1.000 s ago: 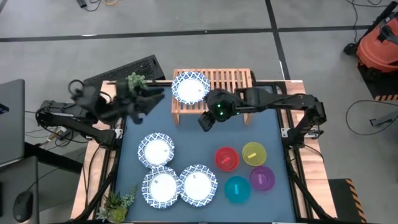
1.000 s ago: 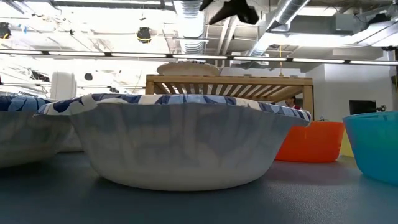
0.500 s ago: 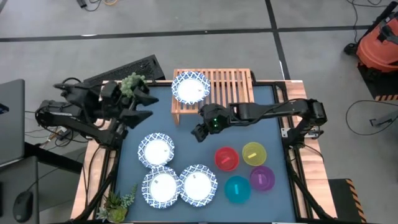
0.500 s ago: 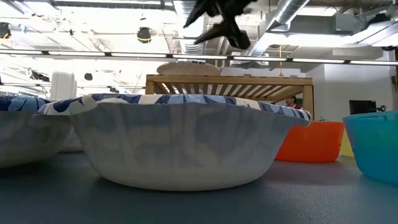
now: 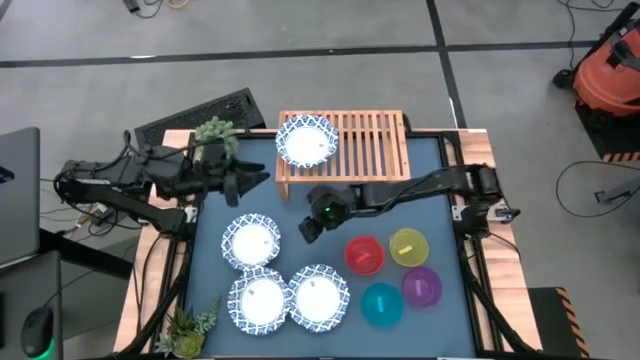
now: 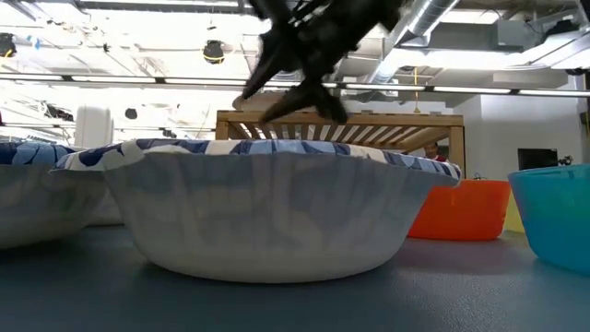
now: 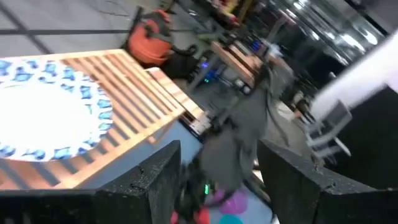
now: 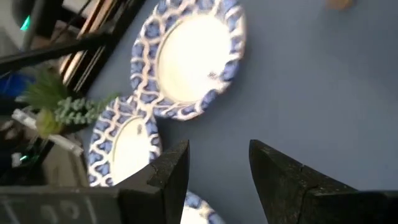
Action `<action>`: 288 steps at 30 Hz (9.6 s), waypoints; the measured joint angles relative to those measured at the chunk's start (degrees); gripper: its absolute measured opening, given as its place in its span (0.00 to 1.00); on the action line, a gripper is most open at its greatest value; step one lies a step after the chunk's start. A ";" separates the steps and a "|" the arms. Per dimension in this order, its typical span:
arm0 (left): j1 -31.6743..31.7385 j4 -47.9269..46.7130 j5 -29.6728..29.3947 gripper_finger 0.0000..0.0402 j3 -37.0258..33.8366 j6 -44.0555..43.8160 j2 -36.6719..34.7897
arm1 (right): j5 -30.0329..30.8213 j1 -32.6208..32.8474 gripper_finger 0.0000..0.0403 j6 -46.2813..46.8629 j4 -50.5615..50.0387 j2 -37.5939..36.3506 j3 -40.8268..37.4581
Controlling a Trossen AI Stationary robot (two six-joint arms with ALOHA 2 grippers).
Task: Place and stack bowls onto a shelf
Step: Stack the top white patterned bowl on top of the white patterned bowl on the shelf
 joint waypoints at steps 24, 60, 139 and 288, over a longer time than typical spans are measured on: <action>0.74 -1.70 -4.61 0.50 0.09 -3.91 -0.54 | -8.32 -3.37 0.53 -12.95 9.55 18.23 10.31; 0.82 -5.79 -6.52 0.50 0.00 -7.77 1.11 | 1.05 -3.36 0.63 -12.84 15.20 20.00 10.44; 0.85 -7.55 -3.21 0.50 0.00 -4.51 1.09 | 7.15 3.56 0.63 -99.72 16.22 25.66 19.22; -28.86 -43.15 12.08 0.00 12.31 27.02 18.29 | -10.54 -7.27 0.47 -56.10 -45.52 -5.35 34.90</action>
